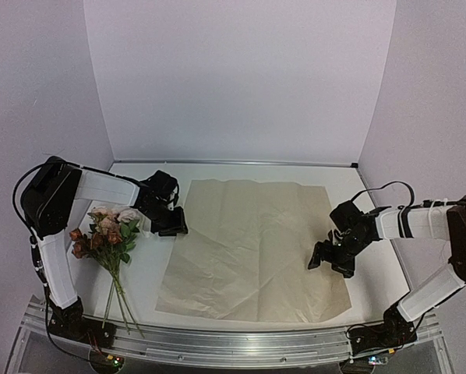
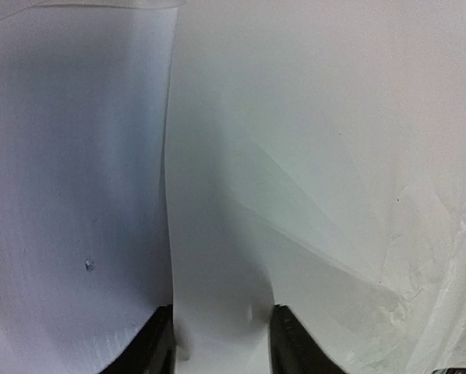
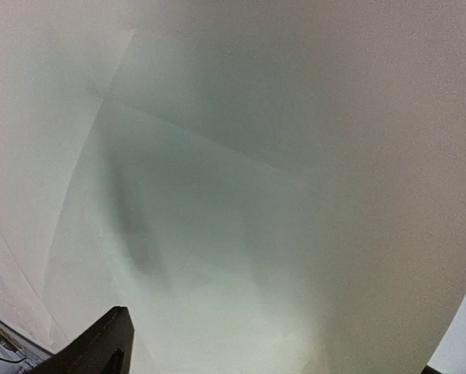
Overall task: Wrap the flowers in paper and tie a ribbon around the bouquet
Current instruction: Adjust the flattened wrapping paper at the center of the board.
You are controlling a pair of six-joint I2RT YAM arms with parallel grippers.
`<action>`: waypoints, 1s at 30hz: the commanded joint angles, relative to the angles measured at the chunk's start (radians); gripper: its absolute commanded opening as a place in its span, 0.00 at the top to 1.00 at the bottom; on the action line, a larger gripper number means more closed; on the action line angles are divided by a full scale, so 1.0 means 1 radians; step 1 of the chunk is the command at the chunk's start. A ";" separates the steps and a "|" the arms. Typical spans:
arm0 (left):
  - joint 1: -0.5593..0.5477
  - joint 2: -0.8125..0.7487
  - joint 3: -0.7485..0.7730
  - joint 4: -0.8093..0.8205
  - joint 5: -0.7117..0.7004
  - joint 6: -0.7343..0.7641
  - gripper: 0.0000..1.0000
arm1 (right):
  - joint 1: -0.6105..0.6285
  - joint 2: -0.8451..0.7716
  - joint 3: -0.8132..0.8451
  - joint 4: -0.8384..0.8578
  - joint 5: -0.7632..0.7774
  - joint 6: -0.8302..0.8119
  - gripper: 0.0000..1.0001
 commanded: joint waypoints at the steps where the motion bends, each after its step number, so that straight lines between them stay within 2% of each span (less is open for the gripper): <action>1: 0.008 0.042 0.073 0.007 0.021 0.042 0.77 | -0.001 0.034 -0.105 0.078 0.008 0.035 0.24; 4: 0.016 0.070 0.116 -0.016 0.005 0.056 0.92 | -0.001 0.016 -0.141 0.096 0.021 0.068 0.35; 6: 0.025 0.088 0.153 -0.035 -0.014 0.067 0.98 | -0.001 0.000 -0.164 0.099 0.036 0.088 0.44; 11: 0.056 0.150 0.308 -0.096 -0.063 0.157 1.00 | 0.031 -0.054 -0.256 0.182 0.065 0.203 0.63; 14: 0.073 0.218 0.443 -0.135 -0.060 0.265 1.00 | 0.149 -0.080 -0.277 0.234 0.143 0.289 0.66; 18: 0.088 0.292 0.589 -0.155 -0.032 0.463 1.00 | 0.392 -0.049 -0.214 0.310 0.285 0.374 0.63; 20: 0.092 0.322 0.644 -0.151 -0.006 0.566 1.00 | 0.472 -0.003 -0.164 0.339 0.292 0.369 0.54; 23: 0.096 0.367 0.720 -0.180 0.014 0.707 1.00 | 0.492 -0.006 -0.147 0.321 0.285 0.336 0.34; 25: 0.100 0.392 0.762 -0.199 0.022 0.772 1.00 | 0.491 -0.052 -0.157 0.251 0.312 0.297 0.21; 30: 0.107 0.404 0.823 -0.234 0.036 0.896 1.00 | 0.481 -0.230 -0.187 -0.003 0.434 0.166 0.03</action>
